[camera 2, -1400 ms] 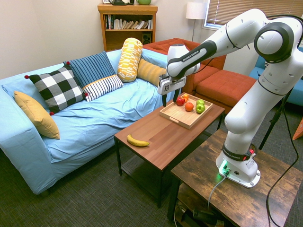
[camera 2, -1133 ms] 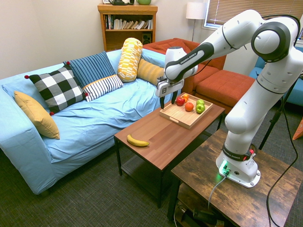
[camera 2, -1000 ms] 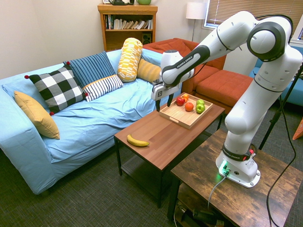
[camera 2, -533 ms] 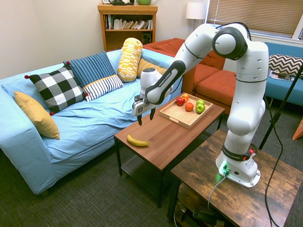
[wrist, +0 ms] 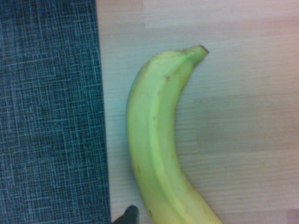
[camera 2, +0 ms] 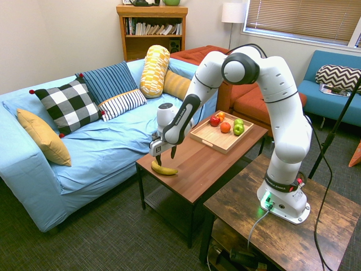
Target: Put banana in the tray
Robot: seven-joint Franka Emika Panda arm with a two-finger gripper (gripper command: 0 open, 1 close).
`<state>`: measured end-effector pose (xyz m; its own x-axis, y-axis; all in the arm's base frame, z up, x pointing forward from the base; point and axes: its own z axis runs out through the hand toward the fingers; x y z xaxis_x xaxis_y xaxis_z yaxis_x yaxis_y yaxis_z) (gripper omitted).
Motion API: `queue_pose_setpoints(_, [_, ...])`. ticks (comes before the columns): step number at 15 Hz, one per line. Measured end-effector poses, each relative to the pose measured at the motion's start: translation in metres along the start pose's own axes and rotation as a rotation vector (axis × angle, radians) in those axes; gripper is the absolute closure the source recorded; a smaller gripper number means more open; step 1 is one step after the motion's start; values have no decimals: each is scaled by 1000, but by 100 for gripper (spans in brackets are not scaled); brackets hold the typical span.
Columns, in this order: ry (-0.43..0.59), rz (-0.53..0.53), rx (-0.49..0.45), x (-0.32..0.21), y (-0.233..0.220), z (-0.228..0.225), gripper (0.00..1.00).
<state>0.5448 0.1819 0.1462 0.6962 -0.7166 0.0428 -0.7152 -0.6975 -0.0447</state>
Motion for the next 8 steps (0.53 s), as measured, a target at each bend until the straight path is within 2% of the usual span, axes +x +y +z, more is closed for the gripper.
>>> queue_pose_setpoints(4, [-1,-1,-14,0,-18,34,0])
queue_pose_setpoints(5, [0,1,-17,2,-21,42,100])
queue_pose_setpoints(8, [-5,12,-15,5,-30,57,100])
